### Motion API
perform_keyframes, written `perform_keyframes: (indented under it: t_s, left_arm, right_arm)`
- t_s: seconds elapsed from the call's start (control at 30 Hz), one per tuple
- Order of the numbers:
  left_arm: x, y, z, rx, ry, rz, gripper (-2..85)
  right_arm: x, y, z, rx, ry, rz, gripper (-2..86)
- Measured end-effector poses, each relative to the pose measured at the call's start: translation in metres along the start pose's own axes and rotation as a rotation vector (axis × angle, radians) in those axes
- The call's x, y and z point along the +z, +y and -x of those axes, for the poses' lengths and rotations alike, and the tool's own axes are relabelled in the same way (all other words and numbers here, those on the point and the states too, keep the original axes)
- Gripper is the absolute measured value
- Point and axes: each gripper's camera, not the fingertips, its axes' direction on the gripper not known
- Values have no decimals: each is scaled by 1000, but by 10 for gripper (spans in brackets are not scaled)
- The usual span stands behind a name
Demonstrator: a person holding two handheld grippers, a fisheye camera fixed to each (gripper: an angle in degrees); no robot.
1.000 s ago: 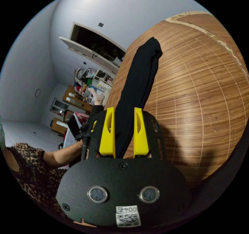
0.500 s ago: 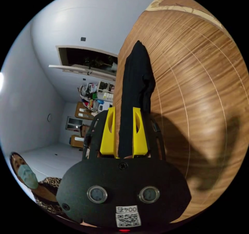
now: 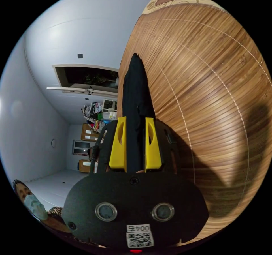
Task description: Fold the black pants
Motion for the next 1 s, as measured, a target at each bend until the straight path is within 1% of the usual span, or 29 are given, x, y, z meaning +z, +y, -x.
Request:
perform_keyframes:
  t_s: [0.1, 0.17, 0.27, 0.4, 0.47, 0.57, 0.7, 0.83, 0.9, 1.0]
  left_arm:
    - [0, -4, 5, 1, -6, 0, 76]
    - [0, -6, 9, -1, -4, 1, 75]
    - [-1, -10, 14, -3, -7, 1, 73]
    - [-1, -14, 20, -10, -3, -1, 70]
    - [-1, -17, 23, -14, -2, -2, 68]
    - [-1, -20, 27, -17, -1, -2, 66]
    - [-1, -24, 31, -22, 2, -4, 61]
    - [0, -30, 36, -32, 2, -3, 51]
    - [0, -32, 37, -35, 4, -4, 47]
    - [0, -35, 40, -41, 5, -7, 40]
  right_arm:
    - [9, -3, 11, -33, 45, 4, 91]
    - [17, -4, 23, -79, 116, 17, 74]
    - [22, -4, 33, -113, 203, 20, 24]
    - [5, -1, 61, -209, 185, -76, 3]
    - [5, -2, 75, -261, 370, -82, -1]
    - [11, -5, 61, -216, 454, -35, 1]
    - [13, 0, 45, -183, 385, -47, 10]
    - [2, 4, 47, -199, 247, -65, 45]
    - [-3, 8, 46, -179, 205, -49, 64]
    - [-8, 25, 41, -129, 114, -9, 66]
